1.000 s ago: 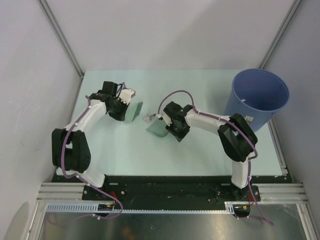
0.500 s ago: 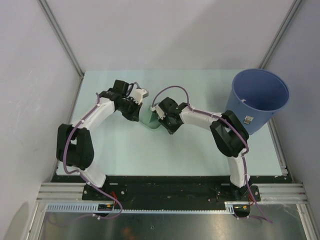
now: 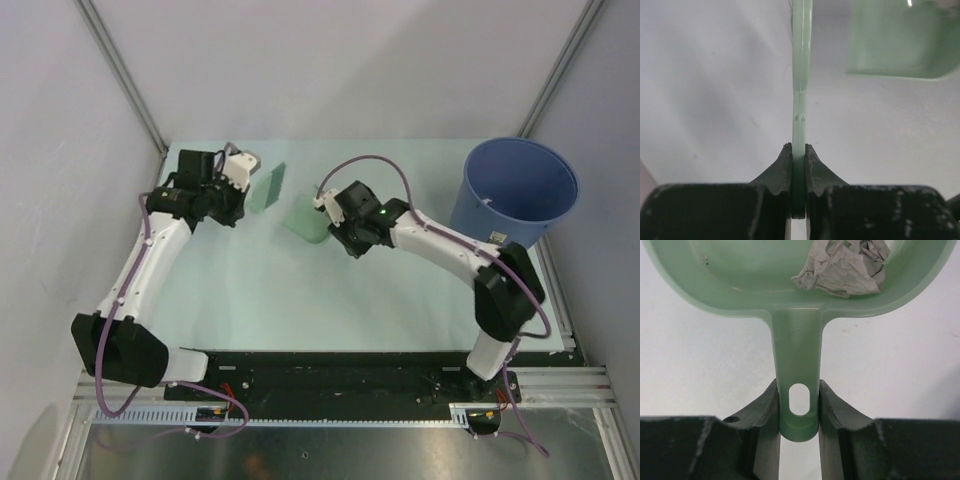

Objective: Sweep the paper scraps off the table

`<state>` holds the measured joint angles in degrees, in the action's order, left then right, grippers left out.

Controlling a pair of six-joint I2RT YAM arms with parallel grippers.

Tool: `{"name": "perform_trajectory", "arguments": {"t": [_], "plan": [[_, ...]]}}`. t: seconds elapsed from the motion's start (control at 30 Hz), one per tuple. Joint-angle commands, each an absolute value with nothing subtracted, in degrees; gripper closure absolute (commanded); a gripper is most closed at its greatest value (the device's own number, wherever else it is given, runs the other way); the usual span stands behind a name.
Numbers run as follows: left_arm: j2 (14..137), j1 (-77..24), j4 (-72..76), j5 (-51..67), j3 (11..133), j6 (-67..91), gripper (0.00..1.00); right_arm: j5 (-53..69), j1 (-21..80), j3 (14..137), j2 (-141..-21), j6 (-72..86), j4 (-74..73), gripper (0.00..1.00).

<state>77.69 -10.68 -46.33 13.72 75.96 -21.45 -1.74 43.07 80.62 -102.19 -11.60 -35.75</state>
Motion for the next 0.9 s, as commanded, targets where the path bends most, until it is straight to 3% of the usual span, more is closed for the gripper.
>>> {"name": "perform_trajectory", "arguments": {"t": [0.0,0.2,0.37,0.53,0.87], "plan": [[76.20,-6.33,-46.49,8.97,79.01,-22.23,1.00,-6.41,41.93,84.36,-91.16,-11.95,-44.10,1.00],[75.85,-5.54,-46.32,10.81,76.91,-22.24,1.00,-17.65,37.19,96.75,-83.50,-12.39,-60.28,1.00],[75.59,-5.54,-46.41,11.60,75.85,-22.06,1.00,-25.39,25.68,102.04,-74.56,-16.24,-64.34,1.00],[75.41,-5.45,-46.41,11.51,75.59,-22.94,1.00,-41.97,17.24,95.02,-66.28,-26.62,-59.34,1.00],[76.38,-5.54,-46.49,13.44,76.11,-24.08,1.00,-57.39,6.42,80.69,-60.03,-62.56,-46.77,1.00]]}}
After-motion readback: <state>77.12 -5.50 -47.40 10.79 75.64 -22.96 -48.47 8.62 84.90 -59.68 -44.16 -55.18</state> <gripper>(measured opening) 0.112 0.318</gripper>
